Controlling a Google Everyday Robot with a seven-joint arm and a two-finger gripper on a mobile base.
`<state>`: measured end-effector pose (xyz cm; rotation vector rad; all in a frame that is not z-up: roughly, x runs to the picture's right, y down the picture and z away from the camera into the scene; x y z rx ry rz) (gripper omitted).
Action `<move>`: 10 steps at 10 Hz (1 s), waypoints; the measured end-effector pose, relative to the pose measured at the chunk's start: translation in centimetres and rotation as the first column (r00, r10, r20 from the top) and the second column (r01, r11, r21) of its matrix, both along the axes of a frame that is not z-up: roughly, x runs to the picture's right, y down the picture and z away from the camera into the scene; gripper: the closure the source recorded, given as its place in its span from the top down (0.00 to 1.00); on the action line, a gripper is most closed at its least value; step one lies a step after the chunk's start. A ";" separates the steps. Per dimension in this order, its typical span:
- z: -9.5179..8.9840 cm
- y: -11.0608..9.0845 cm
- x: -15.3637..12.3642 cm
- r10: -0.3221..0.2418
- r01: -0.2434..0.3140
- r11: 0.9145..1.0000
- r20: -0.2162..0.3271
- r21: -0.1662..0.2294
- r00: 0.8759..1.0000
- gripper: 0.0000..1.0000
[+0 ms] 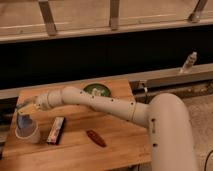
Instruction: Place the white sponge in the ceramic cup
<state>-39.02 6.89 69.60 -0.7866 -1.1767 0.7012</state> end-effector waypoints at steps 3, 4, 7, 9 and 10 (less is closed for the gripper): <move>0.0 0.0 0.0 0.000 0.000 1.000 0.000 0.000 1.000 0.22; 0.0 0.0 0.0 0.000 0.000 1.000 0.000 0.000 1.000 0.35; 0.0 0.0 0.0 -0.001 0.001 1.000 0.000 0.000 1.000 0.63; 0.0 0.1 0.0 -0.001 0.001 1.000 0.000 -0.001 1.000 0.79; 0.0 0.0 0.0 0.000 0.000 1.000 0.000 -0.001 1.000 0.80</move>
